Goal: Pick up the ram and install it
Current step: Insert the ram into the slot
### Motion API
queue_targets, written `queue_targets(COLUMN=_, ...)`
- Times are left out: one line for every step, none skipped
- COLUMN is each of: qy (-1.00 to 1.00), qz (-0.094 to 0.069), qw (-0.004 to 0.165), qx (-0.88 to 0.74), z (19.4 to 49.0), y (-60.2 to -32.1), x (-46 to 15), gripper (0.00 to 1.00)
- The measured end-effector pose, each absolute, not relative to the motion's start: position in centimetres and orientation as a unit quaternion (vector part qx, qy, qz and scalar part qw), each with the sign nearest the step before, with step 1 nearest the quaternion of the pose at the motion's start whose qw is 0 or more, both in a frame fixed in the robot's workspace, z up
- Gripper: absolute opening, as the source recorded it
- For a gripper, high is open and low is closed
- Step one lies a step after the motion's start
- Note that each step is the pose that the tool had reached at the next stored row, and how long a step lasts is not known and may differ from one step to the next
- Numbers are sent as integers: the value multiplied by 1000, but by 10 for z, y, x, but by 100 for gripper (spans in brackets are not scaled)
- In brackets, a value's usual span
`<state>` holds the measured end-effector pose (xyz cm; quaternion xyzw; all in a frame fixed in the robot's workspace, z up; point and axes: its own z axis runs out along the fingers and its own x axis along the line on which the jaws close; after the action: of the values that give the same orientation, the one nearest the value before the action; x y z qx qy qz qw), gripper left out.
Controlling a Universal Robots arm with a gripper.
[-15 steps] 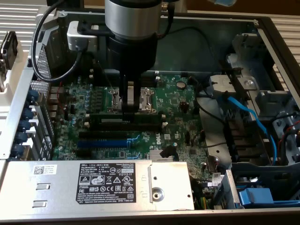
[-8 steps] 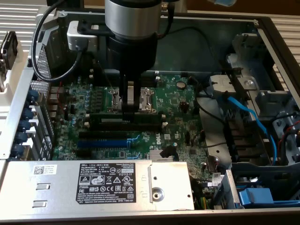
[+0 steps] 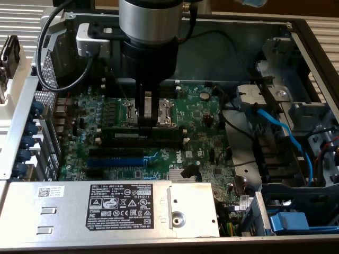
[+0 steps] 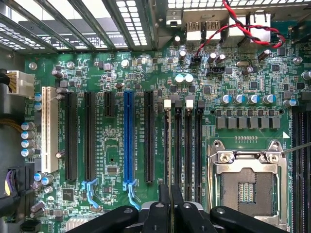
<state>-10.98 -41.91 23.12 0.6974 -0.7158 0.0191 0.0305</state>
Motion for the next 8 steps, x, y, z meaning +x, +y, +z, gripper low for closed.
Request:
queue_targets(qy=-716, qz=19, qw=31, qx=697, z=231, y=-419, x=-110, gripper=13)
queue_targets(qy=-716, qz=19, qw=31, qx=697, z=231, y=-419, x=-110, gripper=13)
queue_targets(qy=-716, qz=19, qw=31, qx=697, z=231, y=-419, x=-110, gripper=13)
queue_targets(qy=-716, qz=19, qw=30, qx=697, z=231, y=-419, x=-110, gripper=13)
queue_targets(qy=-716, qz=19, qw=31, qx=697, z=231, y=-419, x=-110, gripper=13)
queue_targets(qy=-716, qz=19, qw=31, qx=697, z=231, y=-419, x=-110, gripper=13)
queue_targets(qy=-716, qz=19, qw=31, qx=697, z=231, y=-419, x=-110, gripper=13)
queue_targets(qy=-716, qz=19, qw=31, qx=697, z=231, y=-419, x=-110, gripper=13)
